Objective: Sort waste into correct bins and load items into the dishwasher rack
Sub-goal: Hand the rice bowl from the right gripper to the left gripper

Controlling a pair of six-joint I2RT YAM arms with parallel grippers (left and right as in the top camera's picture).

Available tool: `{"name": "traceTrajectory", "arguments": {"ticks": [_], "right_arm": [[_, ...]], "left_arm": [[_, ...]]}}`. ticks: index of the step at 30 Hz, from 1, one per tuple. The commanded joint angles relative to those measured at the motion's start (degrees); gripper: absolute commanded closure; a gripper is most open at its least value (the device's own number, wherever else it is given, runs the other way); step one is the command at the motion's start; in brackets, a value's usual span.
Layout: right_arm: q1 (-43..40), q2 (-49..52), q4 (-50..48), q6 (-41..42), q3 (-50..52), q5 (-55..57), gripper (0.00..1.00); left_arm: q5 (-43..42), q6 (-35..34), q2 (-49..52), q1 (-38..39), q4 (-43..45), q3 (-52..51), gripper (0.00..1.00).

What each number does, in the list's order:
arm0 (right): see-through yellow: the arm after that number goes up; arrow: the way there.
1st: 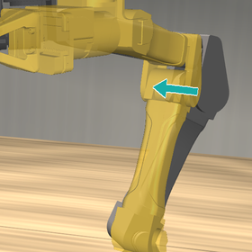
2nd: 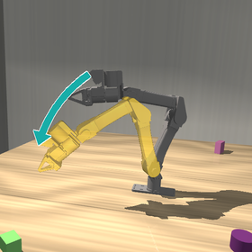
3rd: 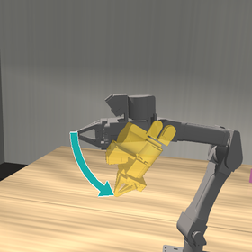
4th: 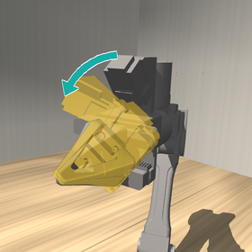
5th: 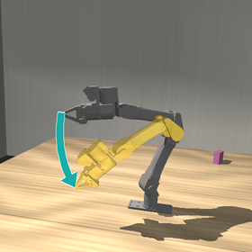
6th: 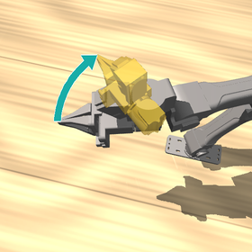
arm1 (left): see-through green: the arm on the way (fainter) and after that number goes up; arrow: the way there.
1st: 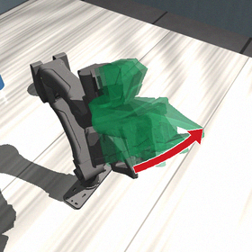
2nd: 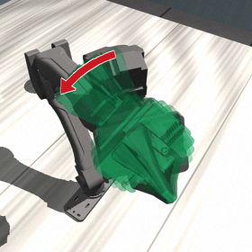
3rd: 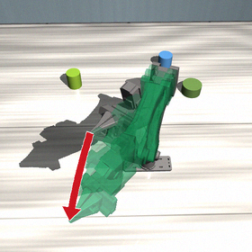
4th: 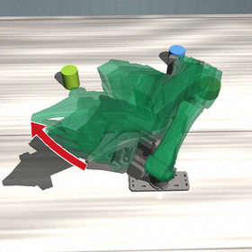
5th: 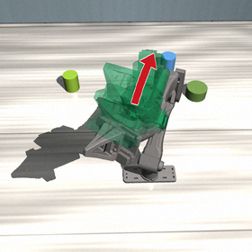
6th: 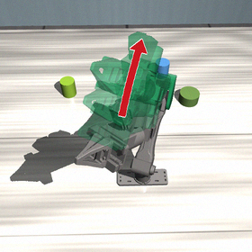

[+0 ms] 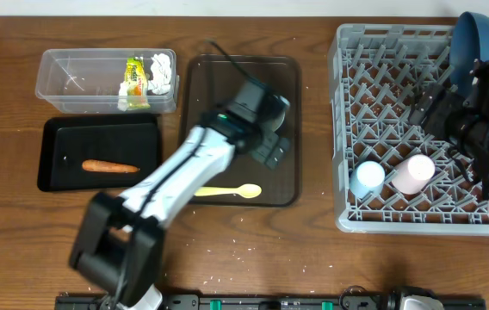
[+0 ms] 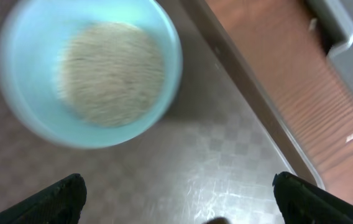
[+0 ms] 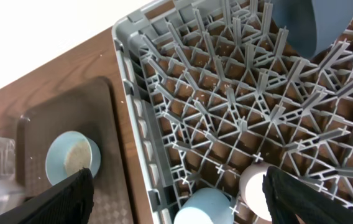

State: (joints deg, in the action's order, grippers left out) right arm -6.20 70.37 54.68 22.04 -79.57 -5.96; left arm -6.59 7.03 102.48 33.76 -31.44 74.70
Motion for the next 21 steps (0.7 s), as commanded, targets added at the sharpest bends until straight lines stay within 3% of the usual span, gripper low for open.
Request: {"name": "traceTrajectory", "arguments": {"ticks": [1, 15, 21], "right_arm": [[-0.74, -0.28, 0.31, -1.6, -0.46, 0.15, 0.14], [-0.74, -0.26, 1.07, -2.67, -0.46, 0.15, 0.14], [-0.74, -0.24, 1.33, -2.67, -0.46, 0.15, 0.14]], "left_arm": [[4.79, 6.45, 1.46, 2.38, 0.96, 0.55, 0.03], [8.35, 8.63, 9.29, 3.23, 12.22, 0.55, 0.16], [10.29, 8.63, 9.64, 3.19, 16.09, 0.55, 0.31]]}}
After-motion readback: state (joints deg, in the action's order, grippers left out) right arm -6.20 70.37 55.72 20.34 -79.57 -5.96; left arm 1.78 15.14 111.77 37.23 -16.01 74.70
